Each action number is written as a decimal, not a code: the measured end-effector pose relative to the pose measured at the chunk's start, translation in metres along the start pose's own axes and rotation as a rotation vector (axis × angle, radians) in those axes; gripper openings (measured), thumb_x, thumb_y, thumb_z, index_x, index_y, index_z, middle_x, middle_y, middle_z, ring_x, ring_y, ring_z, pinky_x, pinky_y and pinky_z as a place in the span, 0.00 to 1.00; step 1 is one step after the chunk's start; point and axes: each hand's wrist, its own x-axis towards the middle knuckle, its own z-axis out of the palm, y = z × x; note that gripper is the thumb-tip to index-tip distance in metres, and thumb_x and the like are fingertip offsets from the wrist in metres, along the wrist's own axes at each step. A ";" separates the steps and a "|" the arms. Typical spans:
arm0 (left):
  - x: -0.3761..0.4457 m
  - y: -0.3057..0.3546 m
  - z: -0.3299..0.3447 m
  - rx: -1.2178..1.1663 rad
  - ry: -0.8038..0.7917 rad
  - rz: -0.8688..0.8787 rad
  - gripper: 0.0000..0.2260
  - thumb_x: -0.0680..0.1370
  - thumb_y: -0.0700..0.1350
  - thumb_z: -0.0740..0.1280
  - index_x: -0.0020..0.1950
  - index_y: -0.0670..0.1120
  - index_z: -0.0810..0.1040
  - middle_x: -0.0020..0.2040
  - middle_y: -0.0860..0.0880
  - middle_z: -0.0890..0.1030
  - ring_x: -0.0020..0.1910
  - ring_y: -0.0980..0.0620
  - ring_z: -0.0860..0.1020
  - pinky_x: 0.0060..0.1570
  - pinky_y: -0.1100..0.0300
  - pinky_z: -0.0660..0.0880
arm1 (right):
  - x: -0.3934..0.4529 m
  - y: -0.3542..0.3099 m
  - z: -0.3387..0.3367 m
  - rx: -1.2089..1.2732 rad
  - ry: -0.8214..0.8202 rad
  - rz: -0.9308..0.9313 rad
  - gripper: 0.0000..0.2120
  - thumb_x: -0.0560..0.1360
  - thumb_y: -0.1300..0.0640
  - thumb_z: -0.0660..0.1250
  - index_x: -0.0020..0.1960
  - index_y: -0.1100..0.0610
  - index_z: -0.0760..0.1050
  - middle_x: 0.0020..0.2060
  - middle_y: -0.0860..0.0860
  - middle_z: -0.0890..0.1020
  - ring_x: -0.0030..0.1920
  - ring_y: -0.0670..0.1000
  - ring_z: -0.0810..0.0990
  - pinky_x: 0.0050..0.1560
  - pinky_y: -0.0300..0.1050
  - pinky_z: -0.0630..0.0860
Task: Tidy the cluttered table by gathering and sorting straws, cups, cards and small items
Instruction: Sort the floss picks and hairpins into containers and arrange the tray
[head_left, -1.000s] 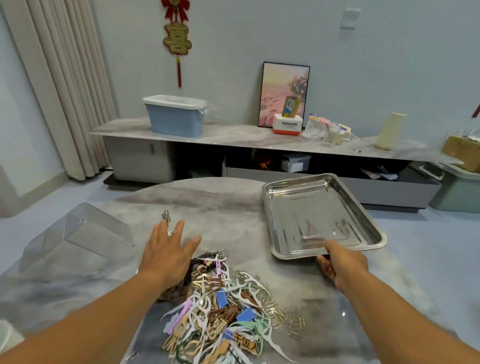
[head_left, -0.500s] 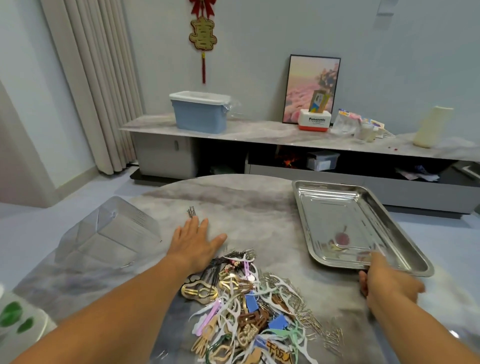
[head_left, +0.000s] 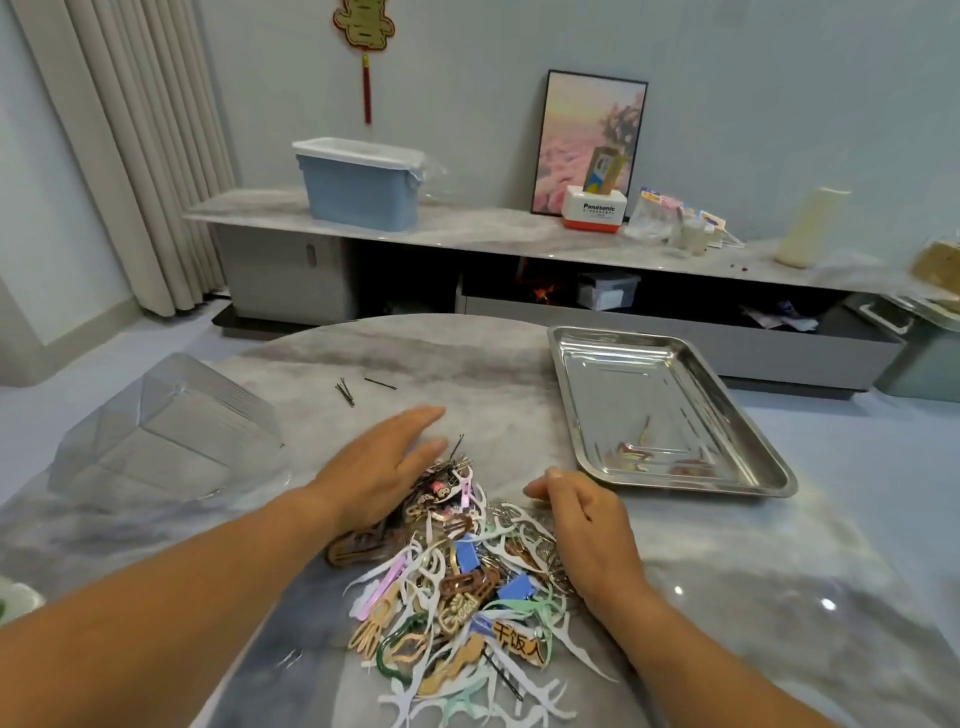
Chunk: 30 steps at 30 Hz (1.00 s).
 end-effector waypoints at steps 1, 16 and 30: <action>0.003 -0.003 -0.003 0.020 0.003 -0.031 0.29 0.81 0.69 0.48 0.81 0.63 0.54 0.81 0.60 0.54 0.80 0.58 0.53 0.77 0.57 0.51 | 0.002 -0.001 -0.001 -0.031 -0.065 -0.032 0.15 0.84 0.54 0.60 0.47 0.50 0.86 0.48 0.42 0.85 0.51 0.38 0.81 0.54 0.36 0.75; -0.067 0.016 -0.001 0.012 -0.117 -0.012 0.25 0.80 0.69 0.46 0.78 0.70 0.56 0.76 0.66 0.64 0.73 0.62 0.65 0.71 0.61 0.62 | -0.028 0.000 -0.033 -0.208 -0.033 -0.054 0.16 0.84 0.52 0.57 0.63 0.46 0.81 0.60 0.42 0.82 0.58 0.38 0.78 0.59 0.38 0.74; -0.110 0.040 0.025 0.076 -0.141 -0.112 0.32 0.79 0.69 0.39 0.82 0.62 0.44 0.82 0.61 0.45 0.78 0.65 0.41 0.78 0.59 0.37 | -0.062 0.001 0.007 -0.386 -0.410 -0.168 0.27 0.84 0.41 0.48 0.82 0.46 0.56 0.80 0.42 0.58 0.79 0.39 0.53 0.79 0.39 0.47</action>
